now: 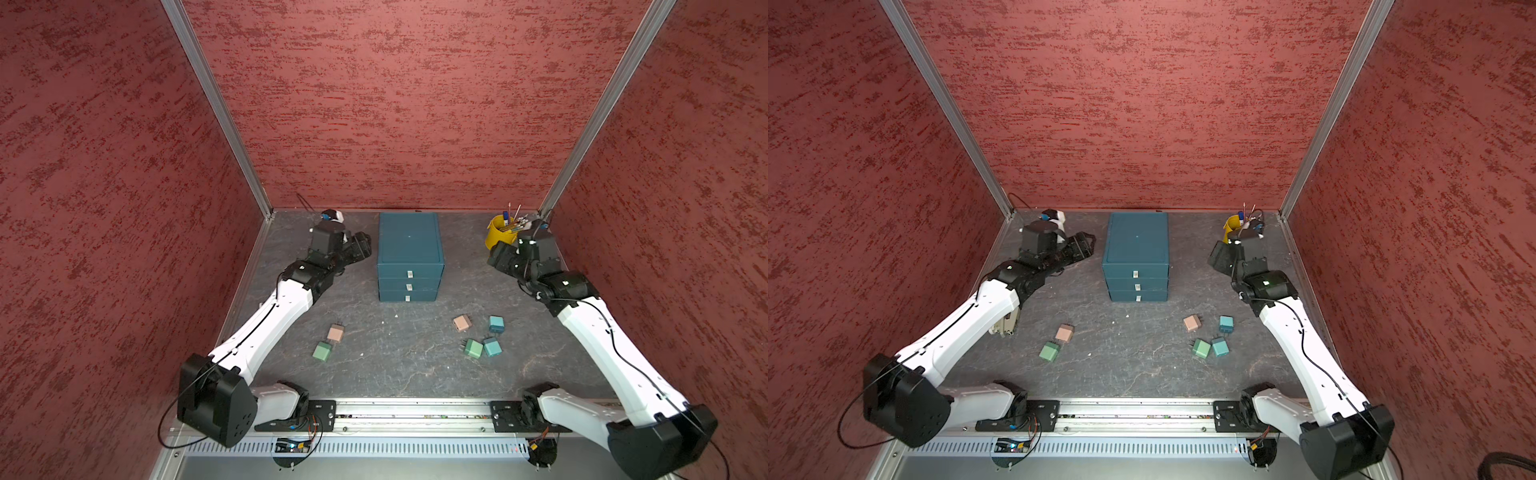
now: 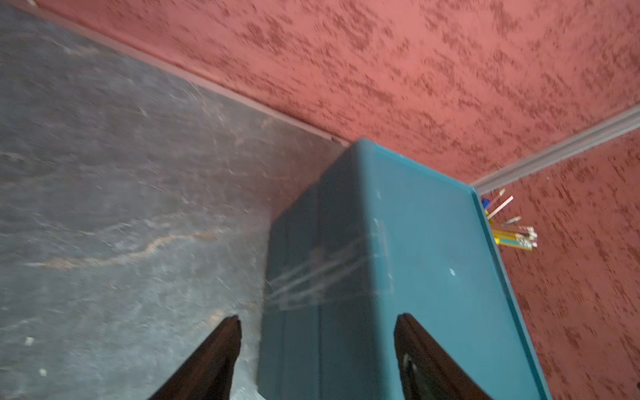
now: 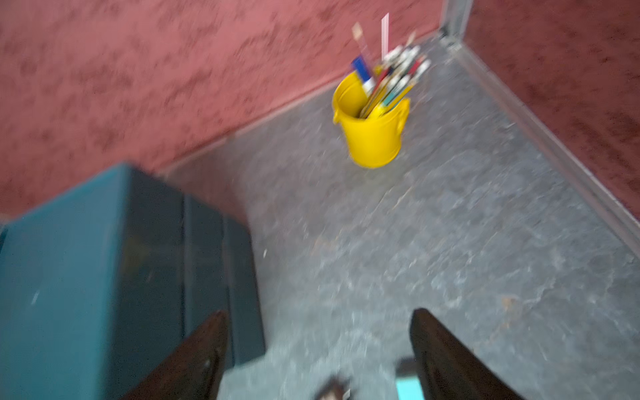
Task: Place the plugs into the drawer by color
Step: Open the drawer in the storage box.
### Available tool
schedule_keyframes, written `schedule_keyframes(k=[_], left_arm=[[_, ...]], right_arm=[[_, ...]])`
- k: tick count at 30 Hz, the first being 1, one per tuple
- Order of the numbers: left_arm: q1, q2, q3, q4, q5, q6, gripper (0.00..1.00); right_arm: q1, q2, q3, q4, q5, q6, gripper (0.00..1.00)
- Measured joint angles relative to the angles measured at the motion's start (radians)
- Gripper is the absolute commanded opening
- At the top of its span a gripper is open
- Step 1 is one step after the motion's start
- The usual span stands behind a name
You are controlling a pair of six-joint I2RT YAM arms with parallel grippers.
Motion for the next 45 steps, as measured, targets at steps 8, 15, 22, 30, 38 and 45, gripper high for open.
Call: schedule_keyframes(k=[8,15,22,30,38,45], left_arm=[[-0.101,0.112,0.239,-0.113,0.027,-0.007,0.71],[-0.106,0.158,0.285,-0.208,0.032,0.001,0.62],[-0.107,0.188,0.240,-0.267,0.037,-0.008,0.60],[-0.107,0.172,0.206,-0.258,0.049,-0.014,0.59],[-0.103,0.172,0.206,-0.253,0.055,-0.012,0.52],[-0.093,0.188,0.206,-0.222,0.061,-0.015,0.47]], right_arm=[[0.464,0.157,0.254,-0.136,-0.015,0.056,0.69],[0.616,0.334,0.299,-0.105,-0.061,0.113,0.65],[0.607,0.399,0.270,-0.041,-0.035,0.146,0.60],[0.527,0.462,0.260,0.006,-0.037,0.162,0.51],[0.504,0.492,0.260,0.047,-0.042,0.161,0.37],[0.500,0.519,0.268,0.049,-0.042,0.156,0.25]])
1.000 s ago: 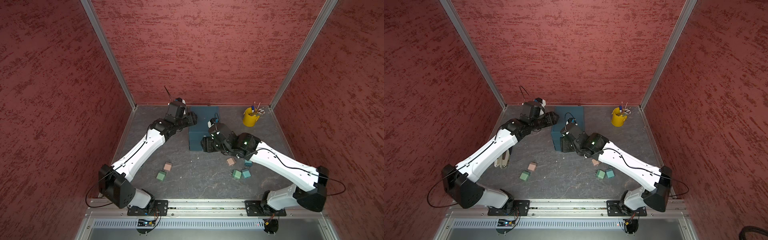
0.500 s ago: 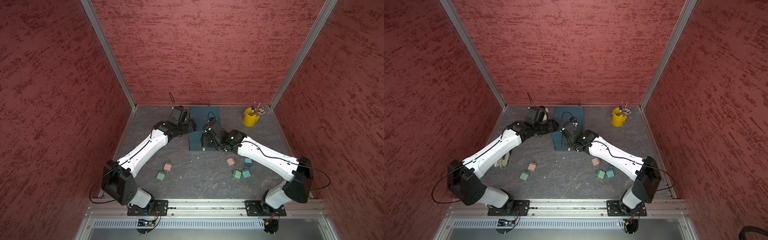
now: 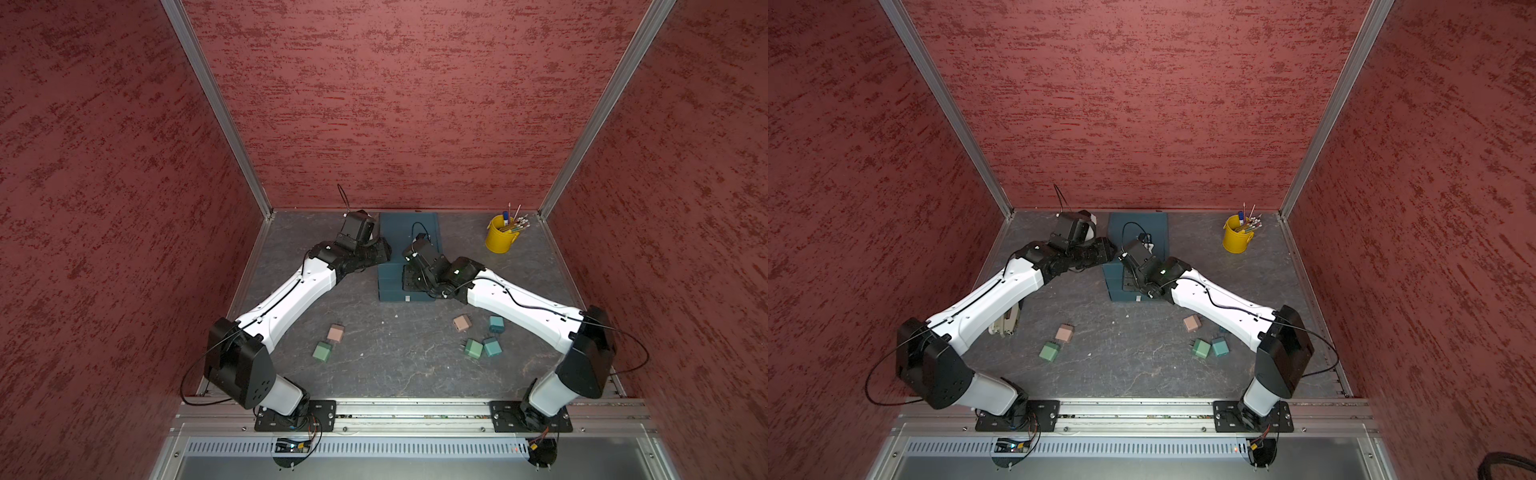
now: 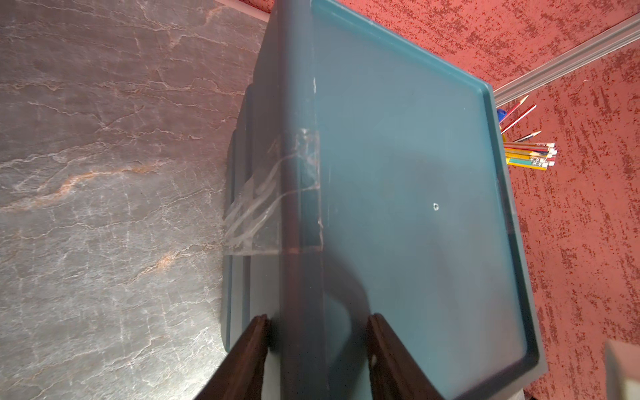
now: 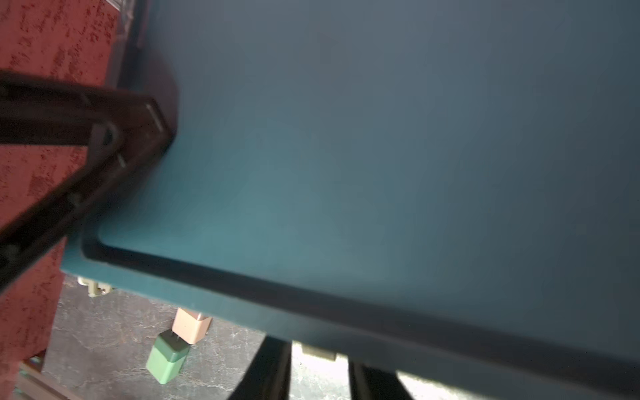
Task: Place the plugs into the drawer by color
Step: Open the drawer in the storage box.
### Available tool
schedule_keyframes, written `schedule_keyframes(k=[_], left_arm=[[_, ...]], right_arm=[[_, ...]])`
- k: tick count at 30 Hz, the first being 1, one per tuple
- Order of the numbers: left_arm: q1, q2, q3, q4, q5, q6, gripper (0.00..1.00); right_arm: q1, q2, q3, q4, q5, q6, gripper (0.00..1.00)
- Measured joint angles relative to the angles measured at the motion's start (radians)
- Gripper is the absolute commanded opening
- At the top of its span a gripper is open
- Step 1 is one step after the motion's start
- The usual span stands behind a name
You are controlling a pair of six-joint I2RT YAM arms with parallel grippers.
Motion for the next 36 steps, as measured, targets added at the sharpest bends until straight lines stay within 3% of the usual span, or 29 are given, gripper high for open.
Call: schedule_keyframes(k=[9,22,36], left_arm=[[0.014,0.031,0.010,0.050,0.005,-0.004,0.44],[0.037,0.078,0.042,0.084,0.019,-0.017,0.39],[0.039,0.078,0.041,0.093,-0.019,-0.088,0.32]], right_arm=[[-0.012,0.002,0.003,0.001,0.014,-0.028,0.03],[-0.024,0.023,0.010,0.025,0.021,-0.063,0.00],[0.120,-0.191,-0.195,0.041,0.037,-0.034,0.00]])
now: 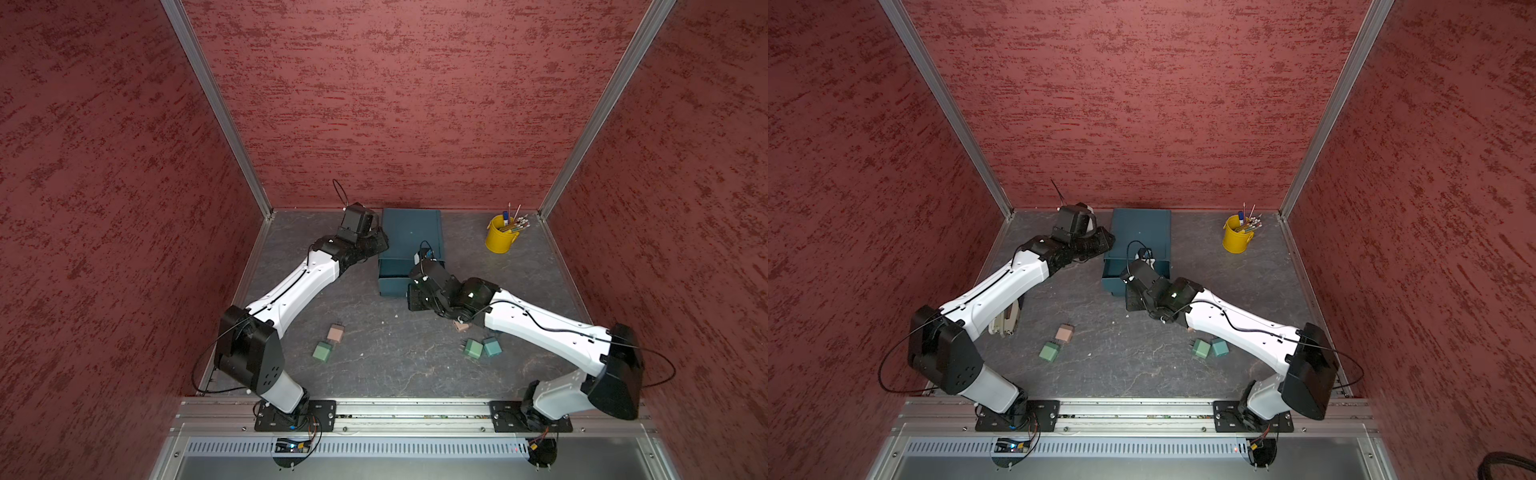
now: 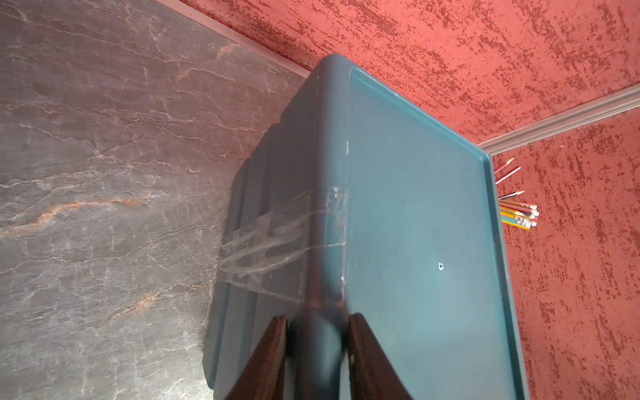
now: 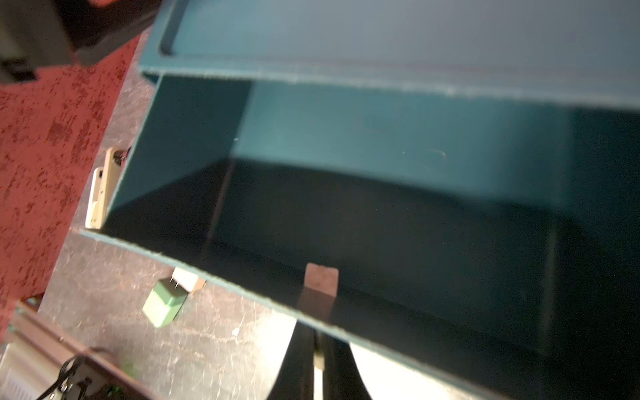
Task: Place the plugs into the drawer by color
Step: Open the drawer in the storage box.
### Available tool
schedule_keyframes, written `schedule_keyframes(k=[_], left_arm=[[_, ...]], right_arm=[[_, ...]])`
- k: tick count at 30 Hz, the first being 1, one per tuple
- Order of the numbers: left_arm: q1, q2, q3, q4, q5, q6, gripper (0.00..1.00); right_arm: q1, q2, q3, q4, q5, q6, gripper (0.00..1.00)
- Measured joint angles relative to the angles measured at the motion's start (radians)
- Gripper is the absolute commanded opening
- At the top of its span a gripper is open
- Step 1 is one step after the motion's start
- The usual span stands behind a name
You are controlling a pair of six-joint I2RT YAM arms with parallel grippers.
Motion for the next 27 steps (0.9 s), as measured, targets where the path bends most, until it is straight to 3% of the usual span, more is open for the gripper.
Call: schedule_keyframes(k=[9,20,21,24,27], left_arm=[[-0.004,0.000,0.000,0.003,-0.018,-0.027,0.31],[-0.005,-0.001,-0.007,0.014,-0.018,-0.052,0.32],[-0.005,-0.002,-0.010,0.017,-0.018,-0.053,0.32],[-0.004,-0.007,-0.021,0.029,-0.018,-0.065,0.32],[-0.004,-0.014,-0.032,0.040,-0.017,-0.077,0.32]], right_arm=[[0.092,-0.114,-0.058,-0.044,0.026,0.030,0.00],[0.105,-0.125,-0.098,-0.028,0.027,0.041,0.00],[0.105,-0.124,-0.098,-0.027,0.027,0.041,0.05],[0.106,-0.114,-0.098,-0.025,0.021,0.042,0.35],[0.107,-0.095,-0.095,-0.040,0.012,0.035,0.59]])
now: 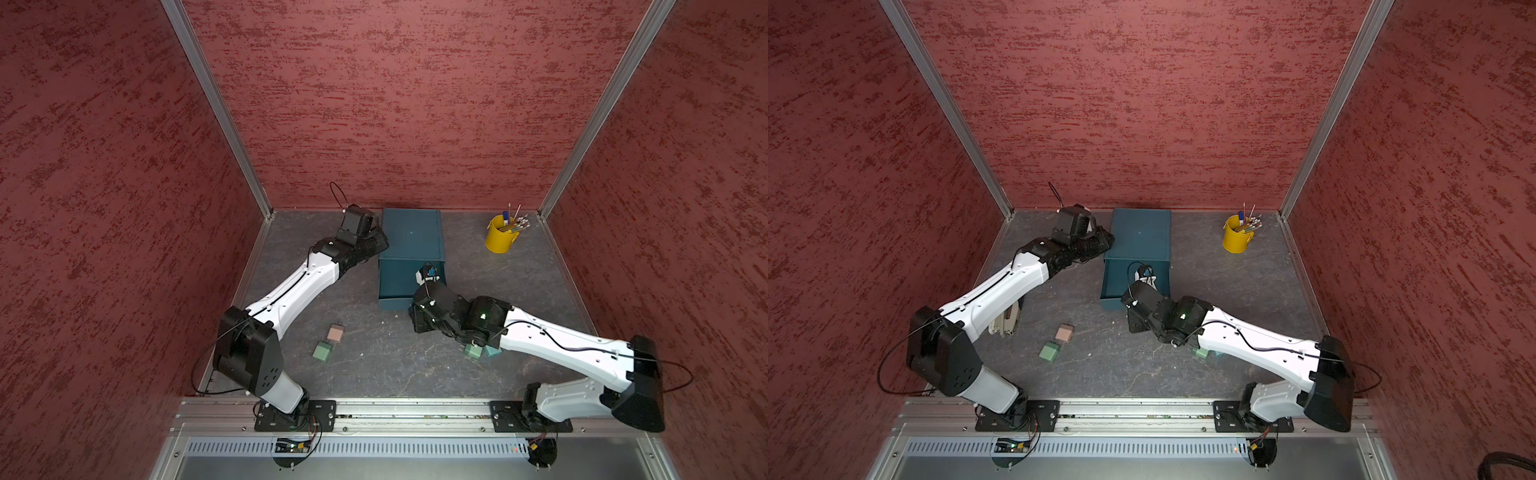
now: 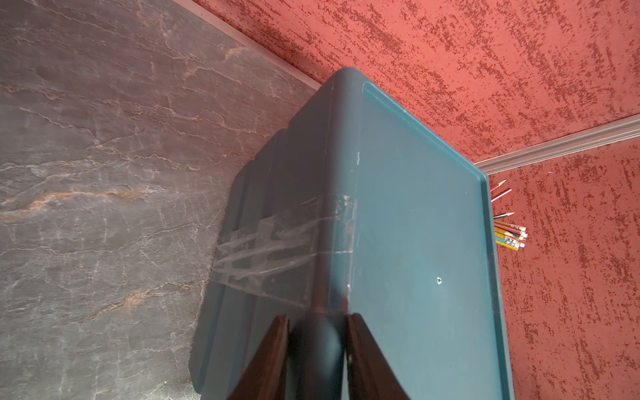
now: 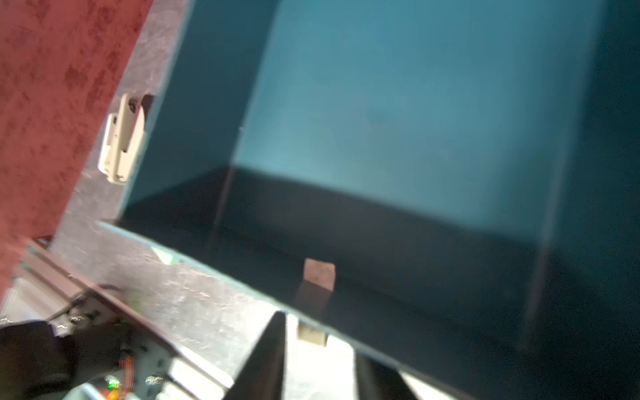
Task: Place the plugs into the drawer by color
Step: Open the drawer in the storage box.
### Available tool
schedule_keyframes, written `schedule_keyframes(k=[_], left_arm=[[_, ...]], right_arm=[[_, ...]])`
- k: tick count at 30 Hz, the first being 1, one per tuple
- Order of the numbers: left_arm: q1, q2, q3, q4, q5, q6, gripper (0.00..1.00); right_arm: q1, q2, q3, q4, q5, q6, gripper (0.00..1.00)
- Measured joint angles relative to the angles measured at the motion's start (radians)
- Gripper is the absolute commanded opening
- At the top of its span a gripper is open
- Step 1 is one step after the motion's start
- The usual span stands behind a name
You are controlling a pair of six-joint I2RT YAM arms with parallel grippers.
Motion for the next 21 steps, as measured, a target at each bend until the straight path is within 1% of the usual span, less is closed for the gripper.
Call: schedule_keyframes(k=[3,7,10,13,15,17,18,20,21], left_arm=[[0.000,-0.006,-0.008,0.007,0.000,-0.014,0.32],[0.000,-0.008,-0.011,0.010,0.001,-0.024,0.32],[0.000,-0.011,-0.014,0.009,0.001,-0.032,0.32],[0.000,-0.015,-0.014,0.006,0.001,-0.037,0.32],[-0.003,-0.019,-0.014,-0.001,0.000,-0.037,0.32],[-0.010,-0.023,-0.014,-0.011,-0.008,-0.037,0.32],[-0.013,-0.025,-0.014,-0.016,-0.013,-0.036,0.32],[-0.019,-0.029,-0.014,-0.024,-0.020,-0.036,0.32],[-0.019,-0.031,-0.014,-0.029,-0.021,-0.036,0.32]], right_arm=[[0.006,0.010,0.027,-0.044,0.006,-0.025,0.65],[0.013,-0.011,0.100,-0.133,0.043,-0.057,0.69],[0.014,-0.065,0.160,-0.213,0.099,-0.077,0.73],[-0.012,-0.143,0.220,-0.299,0.163,-0.080,0.74],[-0.072,-0.193,0.240,-0.343,0.180,-0.073,0.73],[-0.187,-0.229,0.227,-0.372,0.180,-0.065,0.71],[-0.234,-0.237,0.211,-0.376,0.169,-0.063,0.71],[-0.355,-0.246,0.144,-0.372,0.122,-0.054,0.67],[-0.396,-0.244,0.111,-0.369,0.095,-0.049,0.66]])
